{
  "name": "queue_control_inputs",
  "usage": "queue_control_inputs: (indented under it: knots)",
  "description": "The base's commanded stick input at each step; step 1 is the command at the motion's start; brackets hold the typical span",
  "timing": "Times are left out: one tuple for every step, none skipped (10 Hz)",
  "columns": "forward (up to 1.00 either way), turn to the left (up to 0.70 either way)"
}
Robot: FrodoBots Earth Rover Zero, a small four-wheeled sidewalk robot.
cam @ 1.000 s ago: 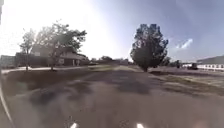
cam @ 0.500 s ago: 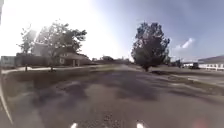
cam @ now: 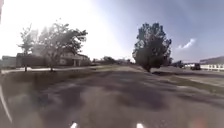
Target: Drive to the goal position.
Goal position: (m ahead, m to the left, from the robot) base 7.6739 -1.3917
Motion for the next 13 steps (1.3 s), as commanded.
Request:
queue_control_inputs:
  knots:
    - [0.70, 0.00]
    - [0.70, 0.00]
    - [0.70, 0.00]
    - [0.70, 0.00]
    - [0.70, 0.00]
    - [0.70, 0.00]
    - [0.70, 0.00]
    - [0.70, 0.00]
    - [0.70, 0.00]
    - [0.70, 0.00]
    - [0.70, 0.00]
    - [0.70, 0.00]
    - [0.70, 0.00]
